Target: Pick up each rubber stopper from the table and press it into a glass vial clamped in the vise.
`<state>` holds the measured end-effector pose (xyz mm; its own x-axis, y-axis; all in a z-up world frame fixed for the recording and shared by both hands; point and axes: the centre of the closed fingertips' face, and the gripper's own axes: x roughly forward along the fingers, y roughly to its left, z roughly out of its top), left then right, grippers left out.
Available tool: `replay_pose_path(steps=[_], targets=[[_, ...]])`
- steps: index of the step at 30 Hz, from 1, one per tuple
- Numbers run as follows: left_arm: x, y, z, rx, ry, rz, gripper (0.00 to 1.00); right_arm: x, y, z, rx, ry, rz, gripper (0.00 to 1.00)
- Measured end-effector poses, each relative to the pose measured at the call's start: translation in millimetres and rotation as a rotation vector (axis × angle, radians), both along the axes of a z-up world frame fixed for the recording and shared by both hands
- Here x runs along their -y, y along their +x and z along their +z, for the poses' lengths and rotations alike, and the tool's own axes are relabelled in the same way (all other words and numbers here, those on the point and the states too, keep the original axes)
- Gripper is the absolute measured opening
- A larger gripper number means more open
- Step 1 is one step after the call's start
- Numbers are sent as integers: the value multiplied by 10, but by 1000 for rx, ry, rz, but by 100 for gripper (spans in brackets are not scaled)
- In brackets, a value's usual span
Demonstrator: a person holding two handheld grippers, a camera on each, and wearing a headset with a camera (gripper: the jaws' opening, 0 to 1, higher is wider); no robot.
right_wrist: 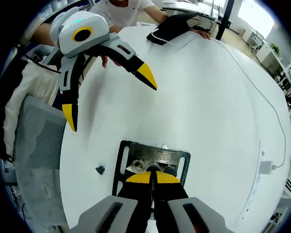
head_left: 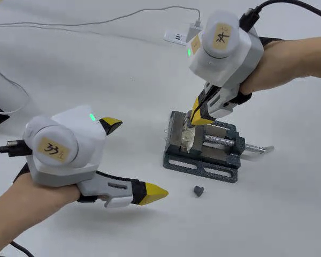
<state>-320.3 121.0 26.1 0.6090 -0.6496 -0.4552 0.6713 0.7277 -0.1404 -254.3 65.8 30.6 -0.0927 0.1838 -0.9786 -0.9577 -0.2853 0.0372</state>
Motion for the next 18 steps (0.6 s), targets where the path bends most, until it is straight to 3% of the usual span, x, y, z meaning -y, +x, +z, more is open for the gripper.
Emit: replay_pose_path(steps=[10, 18], targets=[[-7, 8, -9, -2, -2, 6, 98, -1, 3, -6, -5, 1, -57, 0], [32, 39, -22, -3, -8, 0, 98, -14, -9, -6, 14, -16, -43, 0]])
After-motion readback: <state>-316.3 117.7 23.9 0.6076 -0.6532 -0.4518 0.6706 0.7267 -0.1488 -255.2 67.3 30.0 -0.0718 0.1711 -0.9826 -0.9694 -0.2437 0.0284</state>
